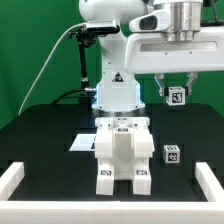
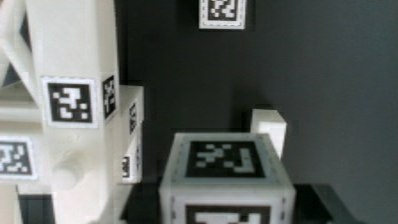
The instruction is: Assemble chair
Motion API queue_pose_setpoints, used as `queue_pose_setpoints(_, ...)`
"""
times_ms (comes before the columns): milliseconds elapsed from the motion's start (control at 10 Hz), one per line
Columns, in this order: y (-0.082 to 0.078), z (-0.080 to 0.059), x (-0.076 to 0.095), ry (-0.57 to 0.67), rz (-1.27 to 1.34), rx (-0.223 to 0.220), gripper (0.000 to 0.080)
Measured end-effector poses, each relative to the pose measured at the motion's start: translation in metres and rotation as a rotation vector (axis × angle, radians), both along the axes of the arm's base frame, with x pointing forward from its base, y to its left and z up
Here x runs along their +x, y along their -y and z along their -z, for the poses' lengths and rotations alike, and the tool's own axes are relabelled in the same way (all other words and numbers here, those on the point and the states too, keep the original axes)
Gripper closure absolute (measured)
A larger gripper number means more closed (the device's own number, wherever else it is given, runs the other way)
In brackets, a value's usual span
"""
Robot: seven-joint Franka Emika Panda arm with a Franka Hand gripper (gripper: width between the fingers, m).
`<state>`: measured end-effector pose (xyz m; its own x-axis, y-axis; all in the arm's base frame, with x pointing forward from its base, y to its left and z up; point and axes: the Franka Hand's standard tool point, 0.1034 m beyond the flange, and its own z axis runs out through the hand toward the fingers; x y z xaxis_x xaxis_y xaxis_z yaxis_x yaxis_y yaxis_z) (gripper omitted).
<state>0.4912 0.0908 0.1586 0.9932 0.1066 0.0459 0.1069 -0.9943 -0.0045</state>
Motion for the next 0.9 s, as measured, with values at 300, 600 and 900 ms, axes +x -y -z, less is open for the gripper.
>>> queue_pose_setpoints(300,0.04,0.005,0.018,0.014,-0.073,-0.019,0.0515)
queue_pose_setpoints(600,0.059,0.024,0.024,0.021,-0.089,-0.044,0.0515)
queue_pose_setpoints(900,0.059,0.029,0.021,0.017,-0.09,-0.046,0.0515)
